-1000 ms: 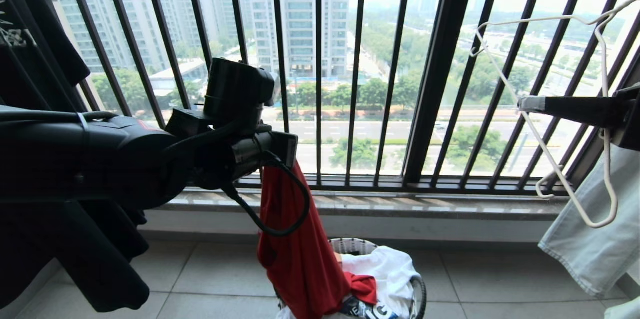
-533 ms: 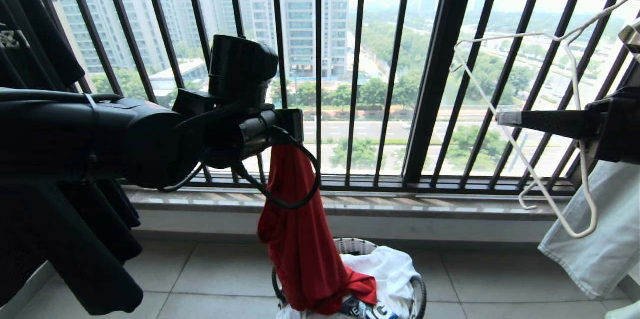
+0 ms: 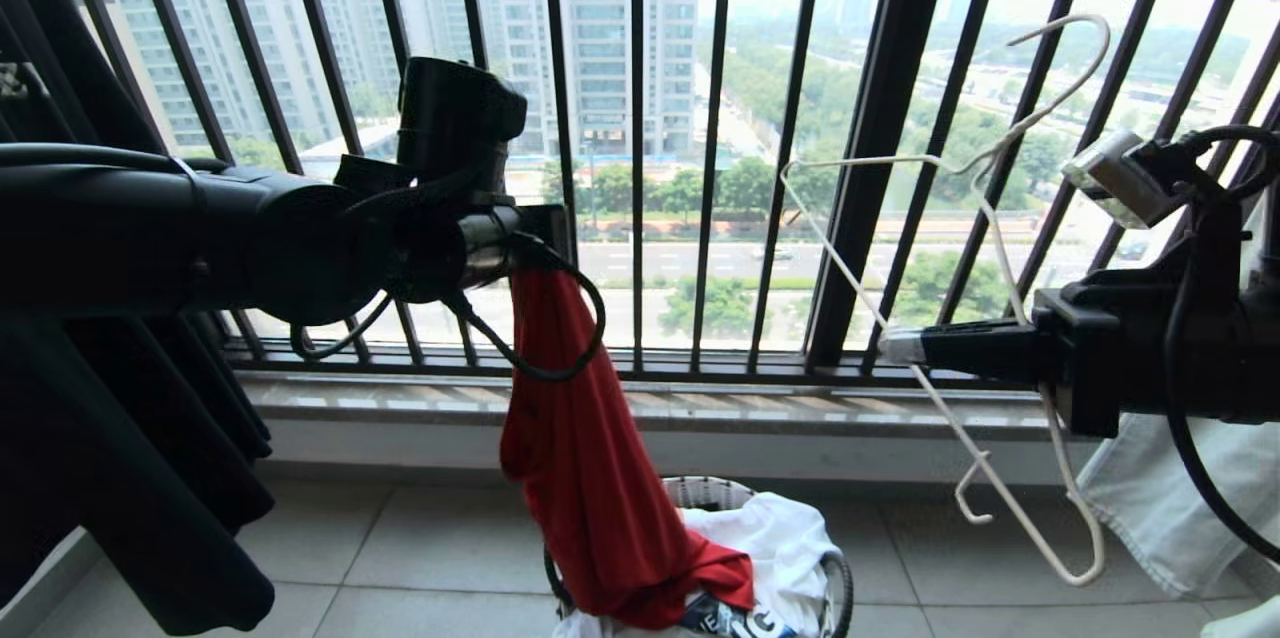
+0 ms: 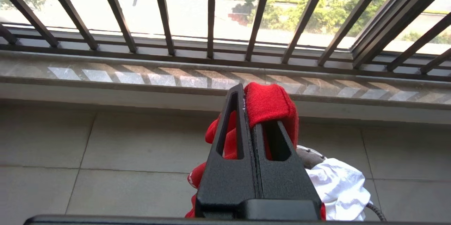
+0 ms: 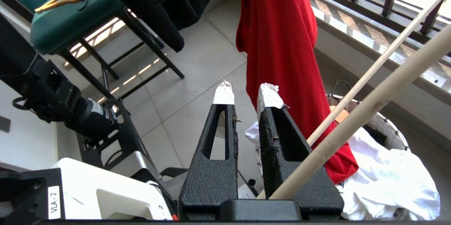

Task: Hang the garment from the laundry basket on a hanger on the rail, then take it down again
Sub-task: Pick up clothes from the basket, then hang the clothes on the clothes rack

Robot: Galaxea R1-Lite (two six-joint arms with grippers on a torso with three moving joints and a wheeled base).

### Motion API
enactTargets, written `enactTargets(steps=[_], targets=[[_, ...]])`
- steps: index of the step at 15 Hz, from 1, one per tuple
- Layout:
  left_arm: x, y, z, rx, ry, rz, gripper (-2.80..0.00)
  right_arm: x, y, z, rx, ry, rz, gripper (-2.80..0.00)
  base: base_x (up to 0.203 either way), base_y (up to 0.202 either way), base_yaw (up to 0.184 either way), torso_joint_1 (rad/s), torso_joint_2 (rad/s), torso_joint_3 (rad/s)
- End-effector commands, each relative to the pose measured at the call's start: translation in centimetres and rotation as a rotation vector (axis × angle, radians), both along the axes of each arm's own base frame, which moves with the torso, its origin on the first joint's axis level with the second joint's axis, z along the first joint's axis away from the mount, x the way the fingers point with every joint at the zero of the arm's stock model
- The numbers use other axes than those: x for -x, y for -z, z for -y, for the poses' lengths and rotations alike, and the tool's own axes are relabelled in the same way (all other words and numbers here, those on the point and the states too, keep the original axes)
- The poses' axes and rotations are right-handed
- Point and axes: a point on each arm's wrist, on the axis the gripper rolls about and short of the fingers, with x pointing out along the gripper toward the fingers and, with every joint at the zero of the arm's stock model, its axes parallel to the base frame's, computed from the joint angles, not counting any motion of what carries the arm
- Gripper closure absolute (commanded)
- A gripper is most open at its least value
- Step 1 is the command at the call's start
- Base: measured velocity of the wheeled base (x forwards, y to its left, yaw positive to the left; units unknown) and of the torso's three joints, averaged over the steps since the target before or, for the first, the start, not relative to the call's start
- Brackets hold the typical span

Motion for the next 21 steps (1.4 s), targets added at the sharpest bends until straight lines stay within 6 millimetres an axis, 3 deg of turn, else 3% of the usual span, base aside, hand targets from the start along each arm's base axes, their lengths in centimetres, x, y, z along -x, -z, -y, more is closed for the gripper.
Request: enactTargets(steps=[1,6,17,21], targets=[[-1.1,-0.2,-1.4,0.003,-0.051,0.007,0.00,0.1,1.2,-1.2,0.061,-0.050,-0.031,0.00,0.000,0.000,0.000,0.000,0.00,0.000],[-1.3,0.0,-1.6,-0.001,-0.057,0.003,0.00,2.0,3.0,-3.4,0.269,-0.144,-0.014,0.00,0.000,0.000,0.000,0.000,0.00,0.000],[-1.4,0.6,-1.0,-0.006,-0.045,-0.004,0.00,5.8,4.5,-6.0,0.326,-0.386,0.047,0.00,0.000,0.000,0.000,0.000,0.00,0.000],[-1.1,0.3,-0.8,0.000,-0.036,0.002,0.00,5.5,4.6,-7.4,0.295,-0.445,0.074,0.00,0.000,0.000,0.000,0.000,0.00,0.000]])
